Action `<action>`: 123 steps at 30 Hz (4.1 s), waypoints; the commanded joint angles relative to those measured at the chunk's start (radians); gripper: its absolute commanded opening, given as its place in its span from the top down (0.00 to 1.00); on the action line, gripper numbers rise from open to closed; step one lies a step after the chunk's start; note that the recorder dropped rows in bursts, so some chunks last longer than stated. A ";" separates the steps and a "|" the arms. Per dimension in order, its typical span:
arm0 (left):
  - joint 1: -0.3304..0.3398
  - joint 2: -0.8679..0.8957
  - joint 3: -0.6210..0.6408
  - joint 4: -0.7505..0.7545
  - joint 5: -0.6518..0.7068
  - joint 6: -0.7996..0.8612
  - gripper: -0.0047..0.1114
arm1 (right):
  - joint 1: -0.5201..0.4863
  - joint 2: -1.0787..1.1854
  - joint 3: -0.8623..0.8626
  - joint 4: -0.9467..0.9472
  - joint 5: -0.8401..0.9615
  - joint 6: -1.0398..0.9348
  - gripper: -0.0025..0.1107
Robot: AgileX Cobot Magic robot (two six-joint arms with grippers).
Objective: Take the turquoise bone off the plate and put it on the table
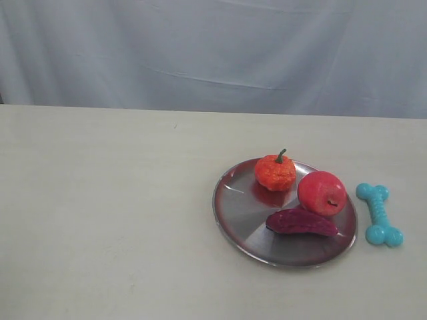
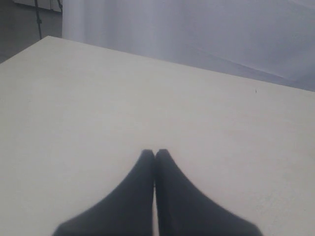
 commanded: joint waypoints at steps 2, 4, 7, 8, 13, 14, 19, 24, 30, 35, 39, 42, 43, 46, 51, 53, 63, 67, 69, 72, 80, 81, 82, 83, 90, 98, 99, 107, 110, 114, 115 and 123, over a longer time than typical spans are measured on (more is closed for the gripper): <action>0.004 -0.001 0.003 0.006 -0.005 -0.002 0.96 | -0.001 -0.005 0.003 -0.004 -0.089 -0.008 0.98; 0.004 -0.001 0.003 0.006 -0.005 -0.002 0.96 | -0.001 -0.005 0.003 0.002 -0.099 -0.008 0.98; 0.004 -0.001 0.003 0.006 -0.005 -0.002 0.96 | -0.001 0.009 0.010 0.000 -0.104 -0.006 0.98; 0.004 -0.001 0.003 0.006 -0.005 -0.002 0.96 | -0.001 0.008 0.026 -0.005 -0.123 -0.010 0.98; 0.004 -0.001 0.003 0.006 -0.005 -0.002 0.96 | -0.001 -0.020 0.175 -0.030 -0.272 -0.093 0.98; 0.004 -0.001 0.003 0.006 -0.005 -0.002 0.96 | -0.001 -0.026 0.213 -0.032 -0.314 -0.093 0.98; 0.004 -0.001 0.003 0.006 -0.005 -0.002 0.96 | -0.001 -0.052 0.384 -0.070 -0.464 -0.093 0.98; 0.004 -0.001 0.003 0.006 -0.005 -0.002 0.96 | -0.001 -0.052 0.490 -0.172 -0.513 -0.093 0.98; 0.004 -0.001 0.003 0.006 -0.005 -0.002 0.96 | -0.001 -0.054 0.573 -0.199 -0.596 -0.093 0.98; 0.004 -0.001 0.003 0.006 -0.005 -0.002 0.96 | -0.001 -0.089 0.654 -0.201 -0.688 -0.093 0.98; 0.004 -0.001 0.003 0.006 -0.005 -0.002 0.96 | 0.006 -0.153 0.701 -0.213 -0.713 -0.093 0.98; 0.004 -0.001 0.003 0.006 -0.005 -0.002 0.96 | 0.067 -0.193 0.722 -0.257 -0.715 -0.093 0.98; 0.004 -0.001 0.003 0.006 -0.005 -0.002 0.96 | 0.094 -0.204 0.725 -0.268 -0.715 -0.096 0.98; 0.004 -0.001 0.003 0.006 -0.005 -0.002 0.96 | 0.140 -0.226 0.737 -0.270 -0.722 -0.144 0.98; 0.004 -0.001 0.003 0.006 -0.005 -0.002 0.96 | 0.132 -0.261 0.782 -0.270 -0.768 -0.153 0.98; 0.004 -0.001 0.003 0.006 -0.005 -0.002 0.96 | 0.132 -0.273 0.783 -0.270 -0.772 -0.153 0.98; 0.004 -0.001 0.003 0.006 -0.005 -0.002 0.96 | 0.120 -0.296 0.783 -0.284 -0.738 -0.183 0.98; 0.004 -0.001 0.003 0.006 -0.005 -0.002 0.96 | 0.115 -0.296 0.783 -0.285 -0.738 -0.185 0.98; 0.004 -0.001 0.003 0.006 -0.005 -0.002 0.96 | 0.115 -0.296 0.783 -0.285 -0.737 -0.185 0.98; 0.004 -0.001 0.003 0.006 -0.005 -0.002 0.96 | 0.115 -0.296 0.783 -0.285 -0.737 -0.185 0.98; 0.004 -0.001 0.003 0.006 -0.005 -0.002 0.96 | 0.115 -0.296 0.783 -0.285 -0.737 -0.180 0.98; 0.004 -0.001 0.003 0.006 -0.005 -0.002 0.96 | 0.115 -0.296 0.783 -0.285 -0.737 -0.180 0.98; 0.004 -0.001 0.003 0.006 -0.005 -0.002 0.96 | 0.115 -0.296 0.783 -0.285 -0.737 -0.180 0.98; 0.004 -0.001 0.003 0.006 -0.005 -0.002 0.96 | 0.115 -0.296 0.783 -0.285 -0.737 -0.180 0.98; 0.004 -0.001 0.003 0.006 -0.005 -0.002 0.96 | 0.115 -0.296 0.783 -0.285 -0.737 -0.180 0.98; 0.004 -0.001 0.003 0.006 -0.005 -0.002 0.96 | 0.115 -0.296 0.783 -0.285 -0.737 -0.180 0.98; 0.004 -0.001 0.003 0.006 -0.005 -0.002 0.96 | 0.115 -0.296 0.783 -0.285 -0.737 -0.180 0.98; 0.004 -0.001 0.003 0.006 -0.005 -0.002 0.96 | 0.115 -0.296 0.783 -0.282 -0.741 -0.180 0.98; 0.004 -0.001 0.003 0.006 -0.005 -0.002 0.96 | 0.115 -0.296 0.783 -0.282 -0.741 -0.180 0.98; 0.004 -0.001 0.003 0.006 -0.005 -0.002 0.96 | 0.115 -0.296 0.783 -0.282 -0.741 -0.180 0.98; 0.004 -0.001 0.003 0.006 -0.005 -0.002 0.96 | 0.115 -0.296 0.783 -0.282 -0.741 -0.180 0.98; 0.004 -0.001 0.003 0.006 -0.005 -0.002 0.96 | 0.115 -0.296 0.783 -0.282 -0.741 -0.180 0.98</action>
